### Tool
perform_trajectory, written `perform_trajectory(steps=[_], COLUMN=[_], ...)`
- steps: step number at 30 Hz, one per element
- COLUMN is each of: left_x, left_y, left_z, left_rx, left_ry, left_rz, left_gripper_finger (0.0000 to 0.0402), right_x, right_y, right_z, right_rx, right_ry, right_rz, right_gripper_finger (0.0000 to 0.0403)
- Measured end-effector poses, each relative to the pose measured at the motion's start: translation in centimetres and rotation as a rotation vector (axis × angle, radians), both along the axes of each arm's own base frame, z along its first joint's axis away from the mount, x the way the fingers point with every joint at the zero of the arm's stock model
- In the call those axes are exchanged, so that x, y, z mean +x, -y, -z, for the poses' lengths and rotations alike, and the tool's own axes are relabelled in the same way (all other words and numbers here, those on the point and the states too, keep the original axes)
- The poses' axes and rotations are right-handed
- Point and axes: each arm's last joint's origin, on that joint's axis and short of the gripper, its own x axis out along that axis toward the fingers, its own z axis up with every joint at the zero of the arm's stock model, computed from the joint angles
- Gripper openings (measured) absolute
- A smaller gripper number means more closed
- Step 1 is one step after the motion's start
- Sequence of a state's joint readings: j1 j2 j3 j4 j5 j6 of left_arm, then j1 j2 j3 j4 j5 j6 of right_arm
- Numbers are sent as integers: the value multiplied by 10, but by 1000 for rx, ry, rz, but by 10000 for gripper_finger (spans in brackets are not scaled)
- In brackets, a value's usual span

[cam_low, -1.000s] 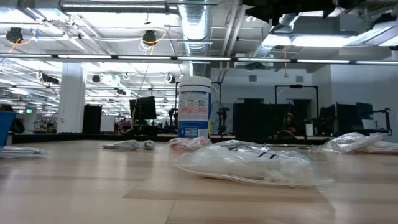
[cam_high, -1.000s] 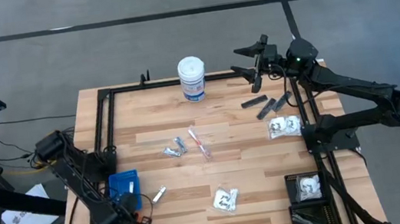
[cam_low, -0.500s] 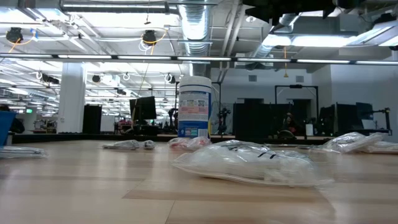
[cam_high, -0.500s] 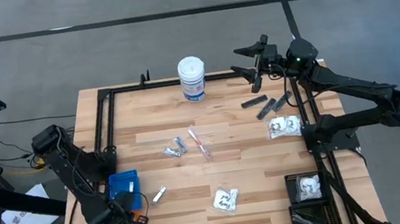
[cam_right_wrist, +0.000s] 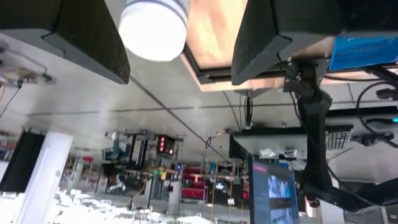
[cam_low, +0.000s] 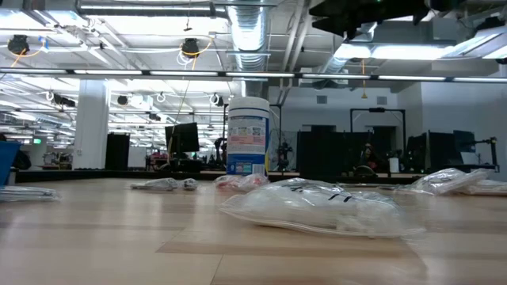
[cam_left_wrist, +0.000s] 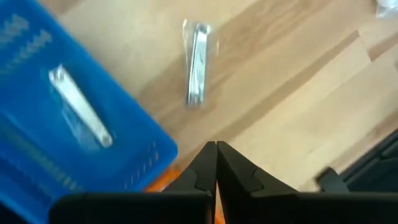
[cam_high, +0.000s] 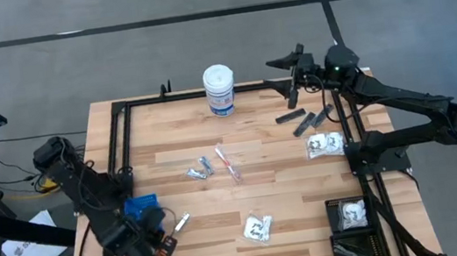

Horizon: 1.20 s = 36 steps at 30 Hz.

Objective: Pick & Place Travel size toiletries
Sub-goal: Put the silver nail clipper into the blue bin

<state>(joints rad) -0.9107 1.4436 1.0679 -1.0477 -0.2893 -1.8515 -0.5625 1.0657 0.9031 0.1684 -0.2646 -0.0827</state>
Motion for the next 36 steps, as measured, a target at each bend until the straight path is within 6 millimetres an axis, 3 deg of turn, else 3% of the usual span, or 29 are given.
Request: perform_trajectory(steps=[13,20,27,36], left_x=[38,43,39,44], left_y=[-39,-48,-51,-54], left_z=[1,9,41,59], left_rx=[24,9,-21,-26], left_ry=[-102,-132,-126,-77], left_rz=[173,241,256,303], left_gripper_finger=[10,89,174,193], right_x=[-14,-21,-22,-16], right_y=[-9,-13,-14,-23], right_z=[5,7,9,9], right_rx=[77,103,116,95], right_ry=[-113,-155,-175,-173], right_rz=[0,0,0,-52], right_gripper_finger=[276,276,276,276])
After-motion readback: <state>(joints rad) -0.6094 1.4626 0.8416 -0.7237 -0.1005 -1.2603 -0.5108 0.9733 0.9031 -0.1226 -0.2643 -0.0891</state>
